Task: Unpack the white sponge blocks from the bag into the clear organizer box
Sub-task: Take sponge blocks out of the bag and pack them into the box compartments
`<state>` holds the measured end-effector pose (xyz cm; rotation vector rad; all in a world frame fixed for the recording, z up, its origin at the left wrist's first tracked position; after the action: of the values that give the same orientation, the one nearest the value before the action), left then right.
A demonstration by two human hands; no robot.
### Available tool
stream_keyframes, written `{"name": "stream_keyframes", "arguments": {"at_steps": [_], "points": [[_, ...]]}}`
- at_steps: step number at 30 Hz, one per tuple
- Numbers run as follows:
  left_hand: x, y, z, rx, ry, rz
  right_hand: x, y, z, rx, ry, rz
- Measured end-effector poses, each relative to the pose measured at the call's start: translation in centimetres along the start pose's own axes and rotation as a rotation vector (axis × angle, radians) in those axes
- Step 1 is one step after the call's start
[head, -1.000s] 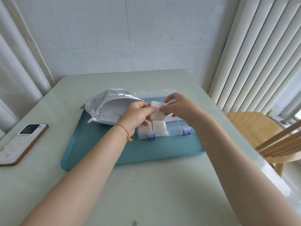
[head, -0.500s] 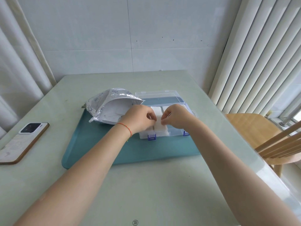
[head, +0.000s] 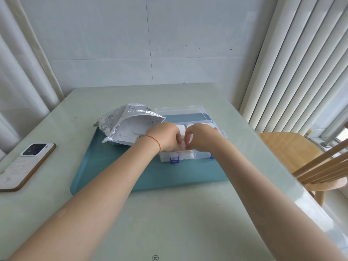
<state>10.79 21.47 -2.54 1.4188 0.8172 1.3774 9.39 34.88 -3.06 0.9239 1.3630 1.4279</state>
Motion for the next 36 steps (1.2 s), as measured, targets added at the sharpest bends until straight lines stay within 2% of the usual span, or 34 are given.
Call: {"name": "stream_keyframes", "arguments": {"at_steps": [3, 5, 8, 10, 12, 14, 16, 19, 22, 26, 29, 31, 33, 36], "points": [[-0.4, 0.2, 0.4, 0.012, -0.024, 0.032, -0.5, 0.3, 0.0, 0.012, 0.000, 0.062], [-0.6, 0.3, 1.0, 0.097, -0.055, 0.062, -0.8, 0.8, 0.1, 0.089, -0.008, 0.066], [-2.6, 1.3, 2.6, 0.382, -0.084, 0.192, -2.6, 2.0, 0.3, 0.277, 0.006, -0.074], [-4.7, 2.0, 3.9, 0.587, -0.097, 0.227, -4.3, 2.6, 0.3, 0.347, 0.034, -0.146], [-6.7, 2.6, 5.0, 0.756, -0.082, 0.219, -6.0, 2.8, 0.1, 0.348, 0.062, -0.171], [-8.1, 3.0, 6.1, 0.851, -0.055, 0.221, -7.4, 2.7, -0.1, 0.296, 0.077, -0.147], [-9.5, 3.2, 6.9, 0.817, -0.038, 0.258, -8.4, 2.7, -0.2, 0.235, 0.083, -0.102], [-9.9, 2.6, 7.0, 0.629, -0.065, 0.346, -8.1, 3.0, -0.2, 0.171, 0.056, -0.096], [-8.8, 2.1, 6.5, 0.530, -0.073, 0.353, -6.5, 3.7, 0.2, 0.163, -0.003, -0.137], [-7.8, 1.0, 5.1, 0.376, 0.066, 0.147, -5.0, 4.0, 0.9, 0.195, -0.032, -0.235], [-7.1, 0.2, 4.4, 0.308, 0.103, 0.015, -4.8, 3.7, 1.2, 0.215, -0.028, -0.251], [-6.7, -0.2, 4.3, 0.317, 0.108, 0.002, -4.9, 3.4, 1.3, 0.220, -0.020, -0.254], [-6.5, -0.3, 4.3, 0.403, 0.097, -0.001, -4.8, 3.2, 1.3, 0.225, -0.017, -0.262], [-6.9, 0.1, 4.6, 0.569, 0.088, 0.188, -4.5, 3.0, 1.0, 0.231, -0.002, -0.366]]}}
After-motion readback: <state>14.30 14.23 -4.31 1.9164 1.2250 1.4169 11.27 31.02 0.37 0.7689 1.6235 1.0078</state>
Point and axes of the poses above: each hand's wrist, its own z-axis away from the middle knuckle, its own y-axis out of the back of the hand, x = y × z, the point moved 2 cm from there along -z, towards the middle knuckle, and after that the axes turned 8 degrees about z, right-handed, at the moved point
